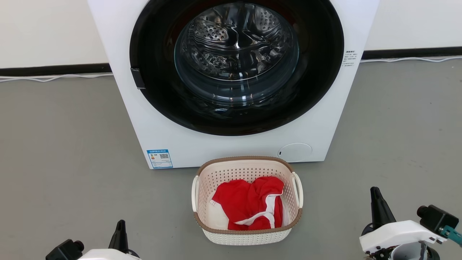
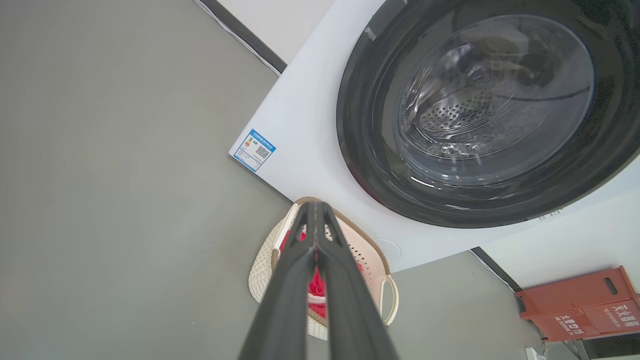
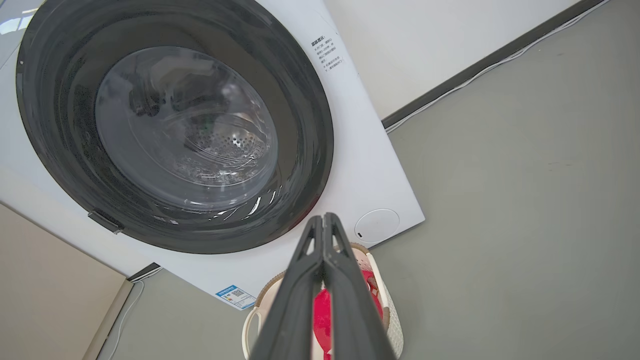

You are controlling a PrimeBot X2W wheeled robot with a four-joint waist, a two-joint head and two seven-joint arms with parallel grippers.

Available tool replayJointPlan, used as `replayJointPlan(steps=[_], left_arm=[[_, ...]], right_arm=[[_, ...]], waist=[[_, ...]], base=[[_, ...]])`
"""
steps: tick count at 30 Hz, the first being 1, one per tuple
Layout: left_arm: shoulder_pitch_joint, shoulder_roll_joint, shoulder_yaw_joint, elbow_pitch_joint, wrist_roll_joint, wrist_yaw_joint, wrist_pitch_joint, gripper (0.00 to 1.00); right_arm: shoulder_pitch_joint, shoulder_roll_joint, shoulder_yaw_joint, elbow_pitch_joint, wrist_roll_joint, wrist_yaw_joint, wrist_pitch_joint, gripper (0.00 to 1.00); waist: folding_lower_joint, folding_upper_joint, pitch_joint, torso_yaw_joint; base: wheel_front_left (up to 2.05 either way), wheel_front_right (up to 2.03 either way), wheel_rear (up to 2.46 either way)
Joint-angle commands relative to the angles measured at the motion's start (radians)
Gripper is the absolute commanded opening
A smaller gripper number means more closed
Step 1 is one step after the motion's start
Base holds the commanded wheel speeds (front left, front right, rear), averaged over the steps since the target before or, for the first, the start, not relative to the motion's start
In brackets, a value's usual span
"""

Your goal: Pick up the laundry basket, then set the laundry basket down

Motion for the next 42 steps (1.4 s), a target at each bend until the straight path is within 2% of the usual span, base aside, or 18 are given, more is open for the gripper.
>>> replayJointPlan(steps=[1,42], left_arm=[[-0.053,0.01,0.015,-0.034,-0.039,-0.011,0.008,0.0],[-0.076,0.017,0.033,-0.108,-0.47,-0.064,0.129,0.0]], right_arm=[[-0.023,-0.009,0.008,-0.039,0.05,0.003,0.011,0.0],[-0.011,-0.011,0.009,-0.127,0.602,0.005,0.13,0.0]], waist=[[-0.0001,-0.0001,0.001,0.001],[-0.0001,-0.0001,0.011,0.01]], base=[[0.0,0.0,0.0],[0.0,0.0,0.0]])
